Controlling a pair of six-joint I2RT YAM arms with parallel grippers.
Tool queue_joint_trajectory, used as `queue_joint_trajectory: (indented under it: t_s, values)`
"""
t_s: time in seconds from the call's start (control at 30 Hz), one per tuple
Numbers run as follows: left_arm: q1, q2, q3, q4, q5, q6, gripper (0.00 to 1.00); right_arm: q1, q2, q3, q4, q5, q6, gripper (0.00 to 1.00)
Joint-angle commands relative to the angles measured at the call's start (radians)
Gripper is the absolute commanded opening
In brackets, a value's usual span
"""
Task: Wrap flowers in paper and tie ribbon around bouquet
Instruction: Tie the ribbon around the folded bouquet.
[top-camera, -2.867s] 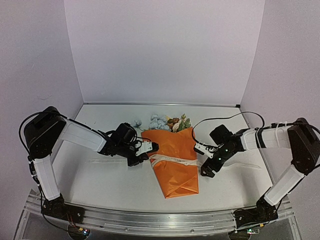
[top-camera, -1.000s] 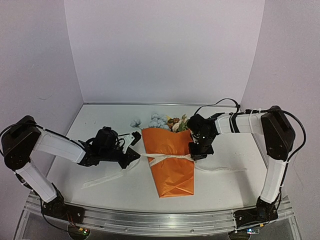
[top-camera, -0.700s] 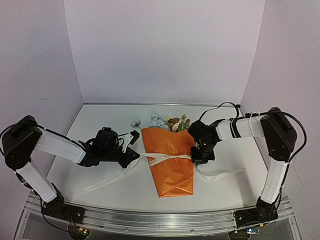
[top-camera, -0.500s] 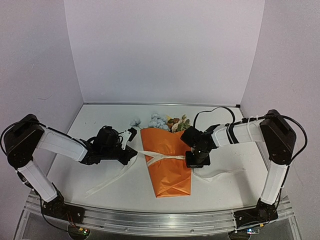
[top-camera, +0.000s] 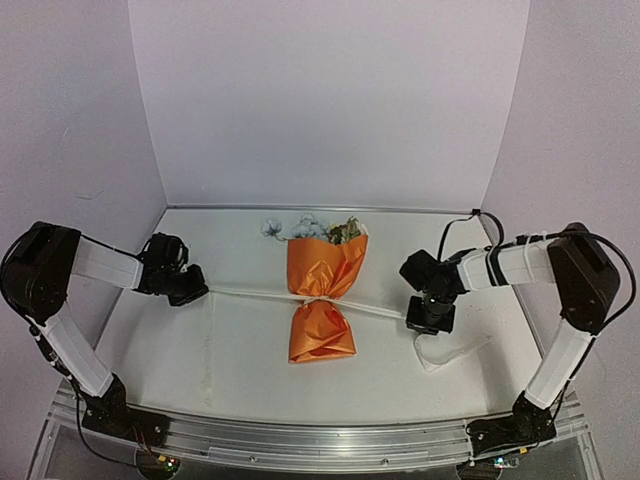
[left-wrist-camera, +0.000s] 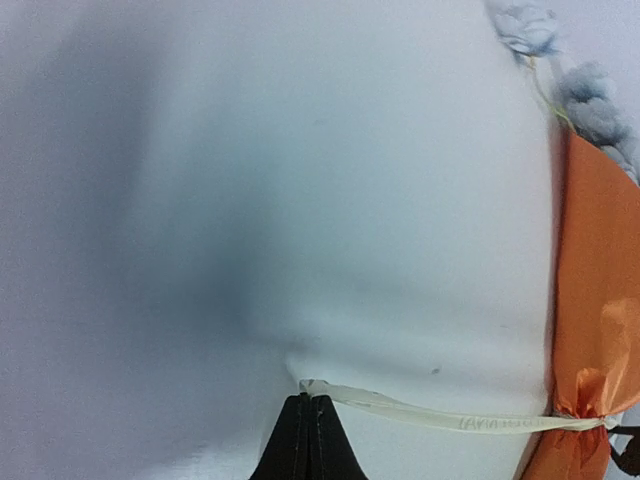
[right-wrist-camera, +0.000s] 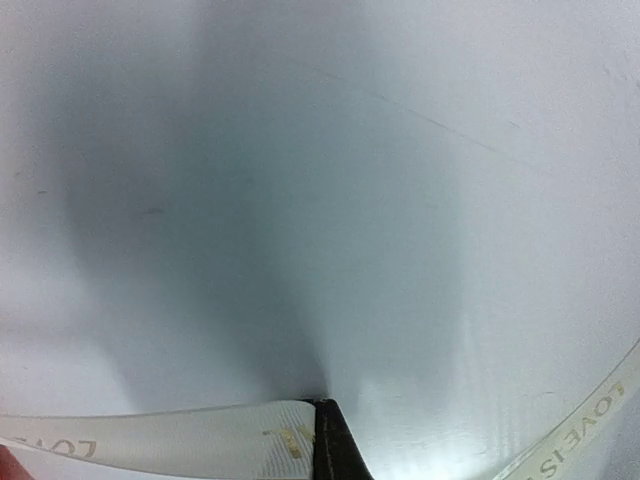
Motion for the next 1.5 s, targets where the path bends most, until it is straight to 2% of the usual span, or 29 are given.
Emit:
queue_joint_trajectory:
  t_s: [0.0,0.07,0.4,0.57,0.8,1.07,1.3,1.47]
  values:
    - [0.173,-0.043,-0.052,-0.087,-0.023,-0.13,0.0,-0.088,-0.147,-0.163,-0.038,0.102,0.055,0.0]
    - [0.216,-0.053,-0.06,-0.086,-0.025,-0.142,0.0,-0.1,-0.195,-0.205,-0.037,0.117,0.043,0.0]
    - [0.298,-0.102,-0.076,-0.126,-0.085,-0.15,0.0,-0.205,-0.322,-0.346,-0.028,0.087,0.059,0.0]
    - [0.315,-0.144,-0.102,-0.132,-0.125,-0.13,0.0,-0.268,-0.377,-0.399,-0.028,0.048,0.066,0.0]
    - [0.317,-0.184,-0.091,-0.157,-0.207,-0.1,0.0,-0.289,-0.398,-0.417,-0.048,0.023,0.054,0.0]
    - [0.341,-0.2,0.004,-0.218,-0.248,-0.068,0.0,-0.299,-0.423,-0.397,-0.077,0.004,0.037,0.0]
    - [0.341,-0.323,0.11,-0.332,-0.332,0.025,0.0,-0.298,-0.55,-0.33,-0.252,-0.017,-0.07,0.0]
    - [0.34,-0.376,0.176,-0.372,-0.36,0.088,0.0,-0.254,-0.562,-0.223,-0.373,-0.038,-0.167,0.0]
